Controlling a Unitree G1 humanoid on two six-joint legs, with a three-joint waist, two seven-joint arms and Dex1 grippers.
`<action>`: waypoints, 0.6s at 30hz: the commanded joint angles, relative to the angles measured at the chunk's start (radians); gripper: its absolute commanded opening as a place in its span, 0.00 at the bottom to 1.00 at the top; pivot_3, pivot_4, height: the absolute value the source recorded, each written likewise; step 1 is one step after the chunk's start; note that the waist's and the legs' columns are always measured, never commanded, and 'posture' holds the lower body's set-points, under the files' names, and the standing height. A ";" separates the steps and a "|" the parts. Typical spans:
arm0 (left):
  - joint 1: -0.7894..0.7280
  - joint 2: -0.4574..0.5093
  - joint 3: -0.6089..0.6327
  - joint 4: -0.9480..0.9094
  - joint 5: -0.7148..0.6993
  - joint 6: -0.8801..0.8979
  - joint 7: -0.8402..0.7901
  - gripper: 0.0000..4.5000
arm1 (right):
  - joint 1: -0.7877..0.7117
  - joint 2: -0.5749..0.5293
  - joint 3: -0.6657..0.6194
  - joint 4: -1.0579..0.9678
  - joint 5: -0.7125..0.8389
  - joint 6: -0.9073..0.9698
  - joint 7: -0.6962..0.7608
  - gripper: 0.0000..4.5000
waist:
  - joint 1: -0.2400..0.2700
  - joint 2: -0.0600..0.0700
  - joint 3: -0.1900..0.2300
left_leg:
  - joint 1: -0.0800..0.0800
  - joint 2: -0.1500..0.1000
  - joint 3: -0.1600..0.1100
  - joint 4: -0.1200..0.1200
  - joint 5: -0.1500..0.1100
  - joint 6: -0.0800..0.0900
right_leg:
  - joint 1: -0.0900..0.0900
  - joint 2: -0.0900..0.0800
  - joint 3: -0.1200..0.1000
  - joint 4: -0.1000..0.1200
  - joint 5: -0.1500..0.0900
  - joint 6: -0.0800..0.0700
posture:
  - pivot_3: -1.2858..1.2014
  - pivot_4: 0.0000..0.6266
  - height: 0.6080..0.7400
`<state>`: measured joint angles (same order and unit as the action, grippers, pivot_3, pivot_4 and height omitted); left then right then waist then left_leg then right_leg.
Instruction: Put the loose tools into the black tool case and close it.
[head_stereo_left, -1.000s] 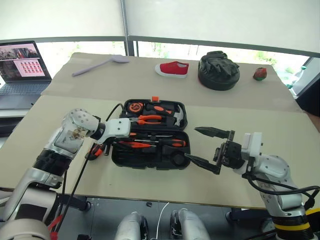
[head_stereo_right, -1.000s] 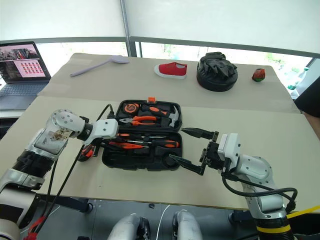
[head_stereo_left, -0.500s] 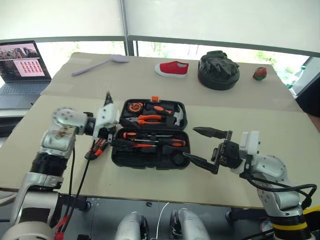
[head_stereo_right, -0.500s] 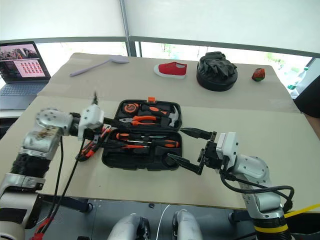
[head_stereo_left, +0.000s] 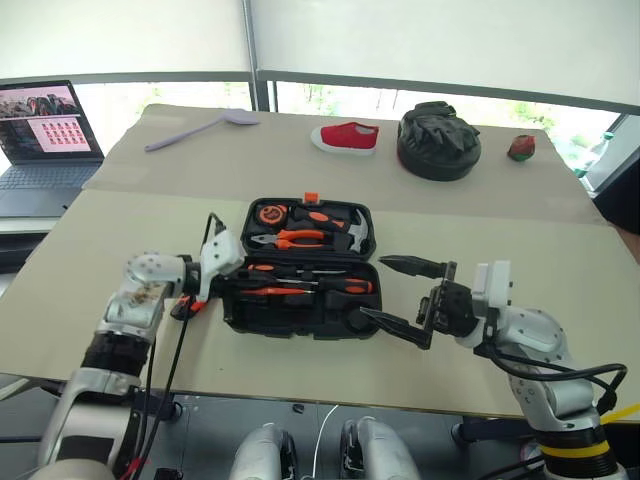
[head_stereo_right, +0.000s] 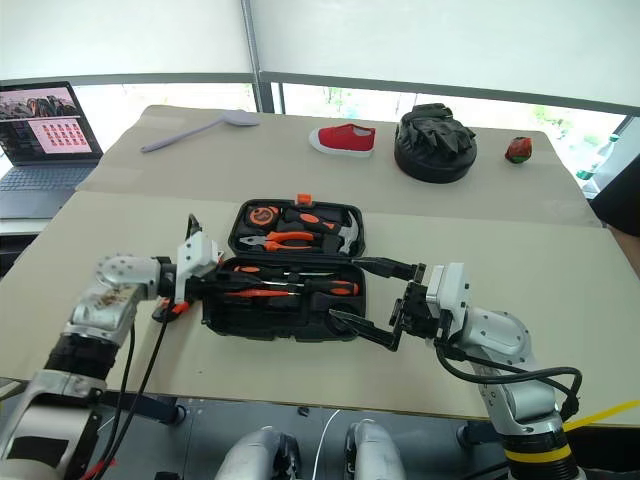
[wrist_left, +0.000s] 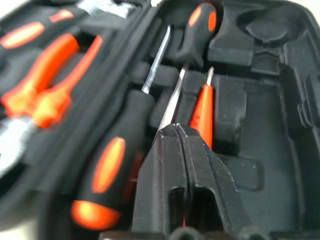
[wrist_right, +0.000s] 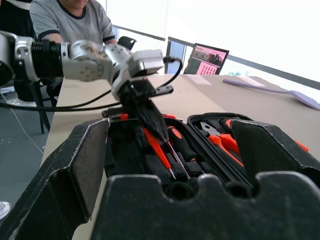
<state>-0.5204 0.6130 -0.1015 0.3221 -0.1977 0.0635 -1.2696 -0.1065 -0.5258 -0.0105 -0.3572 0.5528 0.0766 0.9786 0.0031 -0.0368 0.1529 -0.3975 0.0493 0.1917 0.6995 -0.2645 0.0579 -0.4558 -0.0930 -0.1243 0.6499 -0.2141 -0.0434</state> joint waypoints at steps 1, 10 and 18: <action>0.017 0.013 -0.013 -0.027 0.012 -0.012 -0.002 0.01 | 0.008 0.004 -0.015 -0.033 0.002 -0.011 -0.012 1.00 | 0.001 0.000 0.000 | 0.001 0.000 0.000 0.000 0.000 0.000 | 0.001 0.000 0.000 0.000 0.000 0.000 | 0.52 0.24 1.00; 0.051 0.032 -0.018 -0.065 0.005 0.053 -0.011 0.01 | 0.011 0.006 -0.016 -0.026 -0.001 -0.017 -0.018 1.00 | 0.001 0.000 0.000 | 0.001 0.000 0.000 -0.001 0.000 0.000 | 0.001 -0.001 0.000 0.000 0.000 0.000 | 0.52 0.24 1.00; 0.075 0.061 -0.010 -0.130 -0.028 0.139 -0.026 0.01 | 0.009 0.016 -0.005 -0.017 -0.006 -0.020 -0.022 1.00 | -0.002 0.001 0.000 | 0.003 0.000 0.000 -0.001 0.000 0.000 | 0.002 -0.001 0.001 0.000 0.000 0.000 | 0.52 0.24 1.00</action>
<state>-0.4678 0.6527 -0.1079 0.2200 -0.2098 0.1642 -1.2782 -0.0960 -0.5149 -0.0093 -0.3572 0.5496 0.0759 0.9584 0.0009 -0.0362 0.1525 -0.3942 0.0494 0.1917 0.6979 -0.2645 0.0578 -0.4540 -0.0940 -0.1231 0.6500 -0.2141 -0.0432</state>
